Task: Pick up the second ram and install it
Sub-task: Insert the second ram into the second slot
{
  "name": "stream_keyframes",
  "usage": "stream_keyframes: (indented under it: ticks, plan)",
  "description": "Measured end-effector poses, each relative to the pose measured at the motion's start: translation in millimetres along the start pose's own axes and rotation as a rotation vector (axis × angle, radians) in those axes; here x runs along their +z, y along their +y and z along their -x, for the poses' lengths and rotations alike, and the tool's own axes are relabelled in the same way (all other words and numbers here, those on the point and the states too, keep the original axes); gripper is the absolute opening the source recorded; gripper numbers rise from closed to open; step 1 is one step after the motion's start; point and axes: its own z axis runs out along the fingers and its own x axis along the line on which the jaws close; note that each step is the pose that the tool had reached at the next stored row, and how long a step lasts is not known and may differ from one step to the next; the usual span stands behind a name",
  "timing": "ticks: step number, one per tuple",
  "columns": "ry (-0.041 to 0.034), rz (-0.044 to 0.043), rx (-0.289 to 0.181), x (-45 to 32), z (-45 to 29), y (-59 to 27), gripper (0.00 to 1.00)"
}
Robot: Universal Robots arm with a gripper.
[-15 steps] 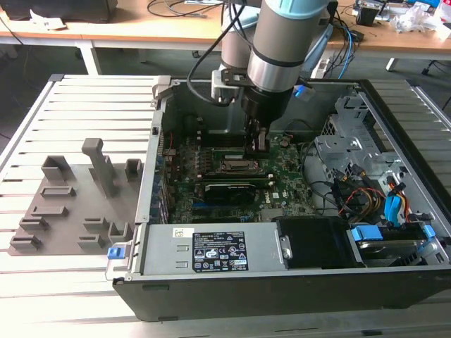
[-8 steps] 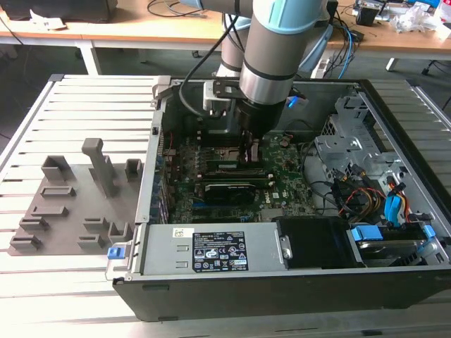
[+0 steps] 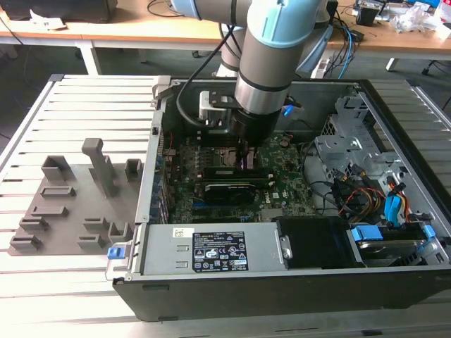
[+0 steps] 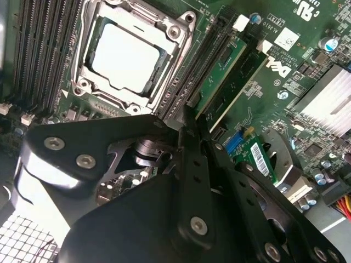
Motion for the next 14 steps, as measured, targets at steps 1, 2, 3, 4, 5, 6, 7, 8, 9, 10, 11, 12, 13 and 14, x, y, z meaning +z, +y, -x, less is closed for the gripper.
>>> stream_keyframes:
  ticks: [1, 2, 3, 4, 5, 6, 7, 8, 9, 10, 11, 12, 13, 14]
  plan:
    - [0.0000, -0.0001, 0.000, 0.5, 0.1, -0.1, 0.14]
    - [0.0000, 0.0000, 0.000, 0.8, 0.3, -0.1, 0.14]
    - [-0.0005, 0.0000, 0.000, 1.4, 0.6, -0.1, 0.14]
    - [-0.0015, 0.0000, -0.001, 2.2, 0.9, -0.1, 0.14]
    - [-0.0022, 0.0000, -0.001, 2.8, 0.9, -0.1, 0.14]
    - [-0.0023, 0.0000, -0.001, 4.0, 0.8, -0.2, 0.14]
    - [-0.0019, 0.0002, -0.001, 4.2, 0.8, -0.2, 0.14]
    - [-0.0020, 0.0002, -0.001, 4.2, 0.8, -0.6, 0.14]
    - [-0.0021, 0.0002, -0.001, 4.3, 0.8, -1.4, 0.14]
    - [-0.0020, 0.0005, -0.001, 4.2, 0.8, -2.2, 0.14]
    - [-0.0020, 0.0001, -0.001, 4.1, 0.8, -2.6, 0.14]
    - [-0.0022, 0.0001, -0.001, 4.2, 0.9, -2.8, 0.14]
    - [-0.0022, 0.0001, -0.001, 4.2, 0.9, -2.8, 0.14]
    - [-0.0021, 0.0001, -0.001, 4.2, 0.9, -2.8, 0.14]
